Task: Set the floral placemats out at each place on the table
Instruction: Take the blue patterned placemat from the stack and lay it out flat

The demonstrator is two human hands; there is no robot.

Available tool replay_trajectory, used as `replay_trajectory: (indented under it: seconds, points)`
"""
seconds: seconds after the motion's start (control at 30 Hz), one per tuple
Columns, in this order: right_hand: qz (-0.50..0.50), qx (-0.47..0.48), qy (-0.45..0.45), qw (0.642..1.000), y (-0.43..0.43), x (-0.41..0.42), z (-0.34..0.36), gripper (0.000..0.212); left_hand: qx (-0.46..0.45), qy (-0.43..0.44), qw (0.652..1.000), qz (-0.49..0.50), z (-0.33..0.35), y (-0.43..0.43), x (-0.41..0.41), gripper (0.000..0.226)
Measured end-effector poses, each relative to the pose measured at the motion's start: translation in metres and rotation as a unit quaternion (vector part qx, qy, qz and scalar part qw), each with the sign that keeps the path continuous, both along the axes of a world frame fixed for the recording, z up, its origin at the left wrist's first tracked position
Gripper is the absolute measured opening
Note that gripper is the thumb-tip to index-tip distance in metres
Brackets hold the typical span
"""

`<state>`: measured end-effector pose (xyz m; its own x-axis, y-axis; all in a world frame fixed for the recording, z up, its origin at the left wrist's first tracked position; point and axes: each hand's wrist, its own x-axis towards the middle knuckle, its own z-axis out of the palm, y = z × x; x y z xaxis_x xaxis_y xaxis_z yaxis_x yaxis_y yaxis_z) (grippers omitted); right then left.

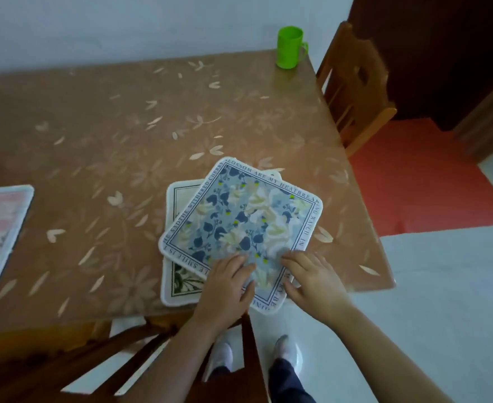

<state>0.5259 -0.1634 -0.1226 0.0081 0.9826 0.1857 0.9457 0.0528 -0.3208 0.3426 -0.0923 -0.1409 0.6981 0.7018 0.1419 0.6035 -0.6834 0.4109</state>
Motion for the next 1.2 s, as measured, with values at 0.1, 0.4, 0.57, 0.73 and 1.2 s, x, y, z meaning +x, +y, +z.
replay_trajectory:
  seconds: [0.1,0.4,0.57,0.73,1.2]
  points:
    - [0.039,-0.015,0.023,0.999,-0.001,0.006,-0.013,0.036,-0.018,0.002,1.000,0.024,-0.008,-0.005,0.003,0.030]
    - [0.122,-0.050,0.061,0.989,-0.009,0.019,-0.044,0.040,-0.037,0.016,0.999,0.010,-0.025,-0.018,0.000,0.027]
    - [0.142,-0.059,0.055,0.987,-0.009,0.018,-0.054,0.045,-0.029,0.020,0.999,0.005,-0.027,-0.021,0.003,0.031]
    - [0.146,-0.065,0.076,0.984,-0.007,0.017,-0.058,0.040,-0.046,-0.010,0.999,0.019,-0.028,-0.024,0.002,0.030]
    - [0.090,-0.049,0.181,0.978,-0.006,0.002,-0.044,0.022,-0.108,-0.060,0.992,0.012,-0.020,-0.030,0.003,0.032]
